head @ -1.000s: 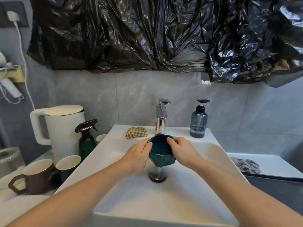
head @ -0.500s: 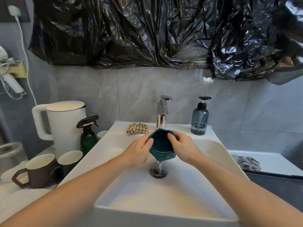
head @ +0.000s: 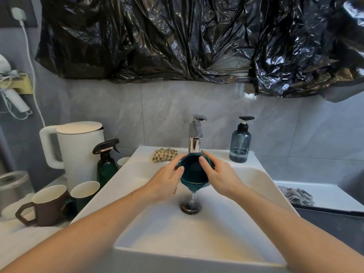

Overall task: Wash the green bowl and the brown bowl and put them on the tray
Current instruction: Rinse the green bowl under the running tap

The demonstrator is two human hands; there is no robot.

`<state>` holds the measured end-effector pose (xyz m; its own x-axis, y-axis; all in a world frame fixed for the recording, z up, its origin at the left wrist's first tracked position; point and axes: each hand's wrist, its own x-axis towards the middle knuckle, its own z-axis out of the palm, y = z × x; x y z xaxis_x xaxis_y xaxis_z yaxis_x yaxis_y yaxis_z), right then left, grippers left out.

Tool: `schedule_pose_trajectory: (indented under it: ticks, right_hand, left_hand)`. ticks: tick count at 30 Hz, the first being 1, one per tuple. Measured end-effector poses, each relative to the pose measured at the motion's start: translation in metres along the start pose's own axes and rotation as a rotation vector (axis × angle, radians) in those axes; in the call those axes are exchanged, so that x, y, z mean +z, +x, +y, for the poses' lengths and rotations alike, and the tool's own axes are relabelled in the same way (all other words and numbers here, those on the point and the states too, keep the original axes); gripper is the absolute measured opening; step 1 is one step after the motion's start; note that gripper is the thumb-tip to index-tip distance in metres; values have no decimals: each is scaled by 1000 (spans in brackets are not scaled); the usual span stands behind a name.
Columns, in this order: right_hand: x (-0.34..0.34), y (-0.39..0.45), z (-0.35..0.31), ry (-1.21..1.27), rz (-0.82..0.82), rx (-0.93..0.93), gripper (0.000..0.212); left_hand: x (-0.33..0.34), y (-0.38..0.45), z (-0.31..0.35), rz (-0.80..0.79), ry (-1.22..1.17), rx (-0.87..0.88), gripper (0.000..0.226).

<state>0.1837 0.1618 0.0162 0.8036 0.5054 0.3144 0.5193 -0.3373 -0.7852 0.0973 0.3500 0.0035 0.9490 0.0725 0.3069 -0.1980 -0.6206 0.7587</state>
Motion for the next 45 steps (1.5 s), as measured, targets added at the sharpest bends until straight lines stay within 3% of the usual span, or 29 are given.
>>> schedule_pose_trajectory:
  ticks: [15,20,29,45]
  right_hand:
    - [0,-4,-7,-66,-58,-42,43]
    - [-3,-3,-5,-80,-71,-25,39]
    - [-5,2,3,-108,-20,-49,42]
    - [-11,2,2,-119,74,-103,47]
  left_hand:
    - [0,4,-1,82,2,44,49]
    - [2,3,-5,33,28,58,60]
    - [-2,2,-6,7,101,69,71]
    - [-5,1,-3,21,223,159,67]
